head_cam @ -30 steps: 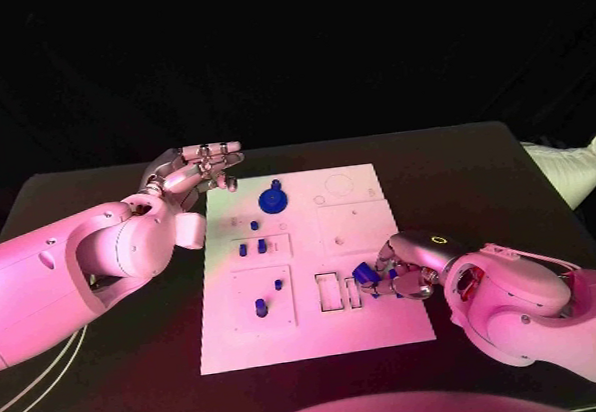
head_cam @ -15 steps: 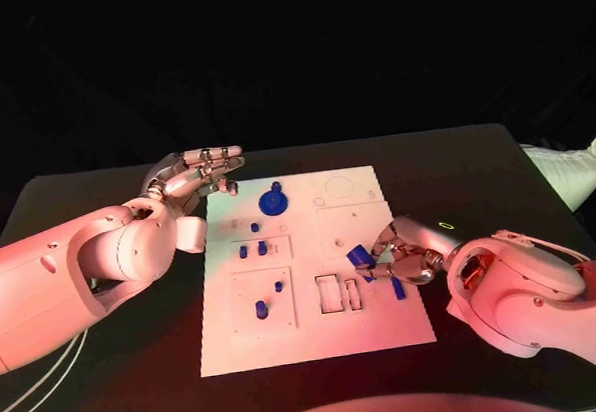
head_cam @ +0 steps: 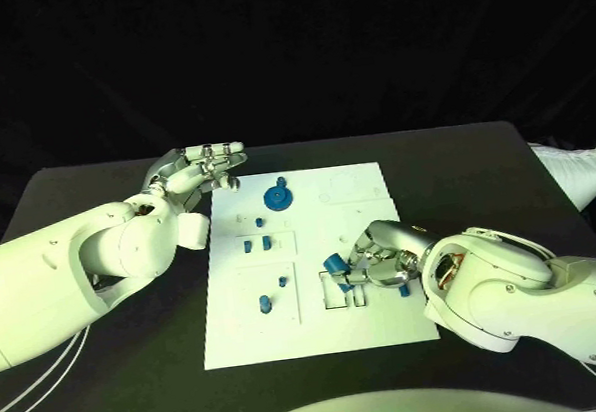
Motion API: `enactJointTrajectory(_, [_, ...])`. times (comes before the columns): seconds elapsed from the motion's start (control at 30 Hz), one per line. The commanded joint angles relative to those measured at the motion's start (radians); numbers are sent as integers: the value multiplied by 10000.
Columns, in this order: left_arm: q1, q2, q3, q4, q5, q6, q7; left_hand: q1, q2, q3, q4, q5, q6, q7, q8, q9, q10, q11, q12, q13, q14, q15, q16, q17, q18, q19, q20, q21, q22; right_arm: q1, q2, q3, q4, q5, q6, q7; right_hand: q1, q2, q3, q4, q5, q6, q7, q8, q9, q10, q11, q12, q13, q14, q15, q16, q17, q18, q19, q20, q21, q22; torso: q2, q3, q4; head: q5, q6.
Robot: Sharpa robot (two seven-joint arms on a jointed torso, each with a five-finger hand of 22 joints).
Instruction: Assemble the parts on the task board
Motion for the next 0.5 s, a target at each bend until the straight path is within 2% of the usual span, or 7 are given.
enactJointTrajectory(0.03, [0, 10, 8, 40, -23, 167, 55, -106, 12, -63, -5, 13, -58, -5, 42, -13, -85, 5, 38, -16, -61, 27, 46, -13, 192, -46, 13, -60, -15, -4, 69, -33, -50, 293, 1025, -106, -143, 53, -69, 14, 51, 115, -8, -53, 9, 174, -202, 24, 12, 657, -77, 7, 435, -131, 199, -58, -17, 1625, 8, 1, 14, -15, -24])
enactJointTrajectory(0.33, [0, 5, 9, 43, -23, 172, 51, -106, 12, -63, -5, 13, -58, -5, 42, -13, -85, 5, 38, -16, -61, 27, 46, -13, 192, -46, 13, -60, -15, -7, 184, -78, -125, 327, 1423, -133, -202, 105, -98, 9, 34, 159, -25, -43, 32, 167, -216, -17, -5, 655, -87, 3, 431, -131, 198, -64, -18, 1625, -2, 8, 12, -4, -48])
enactJointTrajectory(0.5, [0, 10, 9, 35, -23, 176, 49, -113, 15, -69, -9, 14, -62, -9, 46, -12, -96, 4, 47, -18, -66, 29, 50, -17, 194, -49, 16, -66, -20, -7, 218, -82, -185, 247, 1476, -157, -301, 216, -136, 12, -44, 207, -44, -42, 66, 125, -231, -162, -93, 633, -100, -57, 331, -113, 146, -75, -67, 1565, 9, 8, 14, -1, -52])
